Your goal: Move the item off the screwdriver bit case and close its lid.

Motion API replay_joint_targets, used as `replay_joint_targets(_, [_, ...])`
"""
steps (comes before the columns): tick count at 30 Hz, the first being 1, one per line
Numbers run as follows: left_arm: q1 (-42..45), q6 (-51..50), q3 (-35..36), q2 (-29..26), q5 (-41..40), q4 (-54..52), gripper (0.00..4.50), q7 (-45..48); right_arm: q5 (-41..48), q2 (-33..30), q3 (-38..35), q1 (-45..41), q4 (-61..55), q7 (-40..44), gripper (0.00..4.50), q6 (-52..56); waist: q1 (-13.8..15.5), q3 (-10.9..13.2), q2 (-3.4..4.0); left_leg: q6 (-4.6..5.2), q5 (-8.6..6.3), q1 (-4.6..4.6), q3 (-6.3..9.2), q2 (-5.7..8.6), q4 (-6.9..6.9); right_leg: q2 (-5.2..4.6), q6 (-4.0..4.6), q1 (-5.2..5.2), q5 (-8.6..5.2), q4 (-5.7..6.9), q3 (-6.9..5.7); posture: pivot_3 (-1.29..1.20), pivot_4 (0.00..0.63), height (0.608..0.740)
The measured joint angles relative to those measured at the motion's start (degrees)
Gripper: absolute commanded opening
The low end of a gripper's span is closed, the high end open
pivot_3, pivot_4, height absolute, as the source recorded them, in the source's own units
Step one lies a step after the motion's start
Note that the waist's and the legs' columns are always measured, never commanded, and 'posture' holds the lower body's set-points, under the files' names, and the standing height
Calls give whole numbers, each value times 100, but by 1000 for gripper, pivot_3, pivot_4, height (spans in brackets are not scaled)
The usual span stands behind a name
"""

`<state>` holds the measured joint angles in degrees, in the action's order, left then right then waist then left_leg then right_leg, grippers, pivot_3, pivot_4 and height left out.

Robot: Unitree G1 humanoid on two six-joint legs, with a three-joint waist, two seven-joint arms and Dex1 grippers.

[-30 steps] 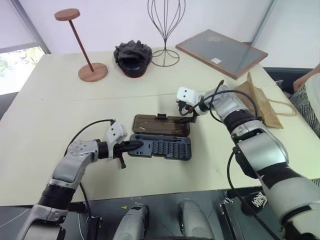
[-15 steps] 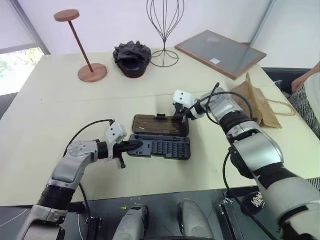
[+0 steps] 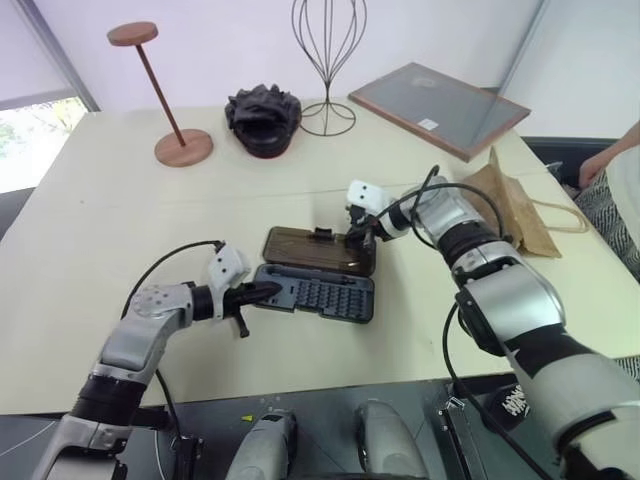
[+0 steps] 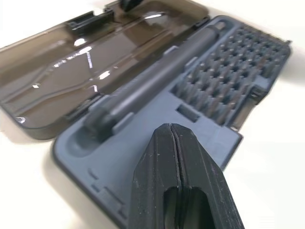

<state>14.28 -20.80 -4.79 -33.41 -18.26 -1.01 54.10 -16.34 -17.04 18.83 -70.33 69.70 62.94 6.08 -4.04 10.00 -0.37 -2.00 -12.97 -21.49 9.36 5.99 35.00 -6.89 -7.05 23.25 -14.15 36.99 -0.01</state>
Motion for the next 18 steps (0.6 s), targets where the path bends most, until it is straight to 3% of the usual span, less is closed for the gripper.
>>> replay_joint_targets(8, [754,-518,629,237,-463,16,0,-492,-389,-380,326,659,-1331,-532,64,-1031,14,5,-1,-4,3,-23,1,-1,2,2,-1,21,0,0,0,0,150,734])
replay_joint_targets(12, [941,-703,752,266,-625,56,0,-594,-534,-786,325,1283,-2950,-645,64,-875,40,6,-2,-29,17,-118,0,2,19,1,0,116,4,11,3,0,150,734])
replay_joint_targets(18, [1703,-871,1200,316,-878,689,0,-760,-840,-1175,290,2283,-5433,-819,64,-177,99,7,-4,-32,19,-126,-2,4,17,1,1,125,5,11,1,0,150,734])
